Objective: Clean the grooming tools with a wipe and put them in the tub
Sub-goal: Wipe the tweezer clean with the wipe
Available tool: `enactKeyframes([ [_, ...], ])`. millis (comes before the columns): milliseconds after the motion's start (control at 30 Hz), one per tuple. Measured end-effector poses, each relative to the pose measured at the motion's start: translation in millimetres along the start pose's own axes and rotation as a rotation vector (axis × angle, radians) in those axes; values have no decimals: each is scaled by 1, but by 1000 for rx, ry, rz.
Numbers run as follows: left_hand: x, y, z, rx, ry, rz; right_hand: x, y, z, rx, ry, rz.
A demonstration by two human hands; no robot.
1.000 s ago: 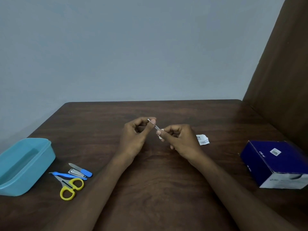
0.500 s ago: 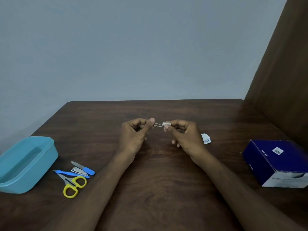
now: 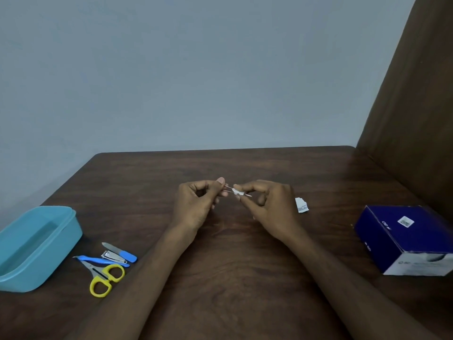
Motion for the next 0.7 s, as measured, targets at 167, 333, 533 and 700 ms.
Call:
enactKeyframes([
  [167,-1,-1,1,57,-29,3,3,-4,2,119,-340,58],
  [333,0,-1,1,82,-39,-25,-1,-5,-5,175,-403,70],
  [533,-1,0,1,117,-107,20,2,-5,-5,178,-412,109],
  [700,0,0,-2,125,-77,-34,-5,-5,-7,240,-481,83],
])
Point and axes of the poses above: each hand's wrist, its own y-axis away from the middle knuckle, its own x-axis out of the palm, z = x × y, the point moved 1 cm from there along -y, towards the middle knuckle, and after that the axes turned 13 degrees about z, right-handed, at the moved point
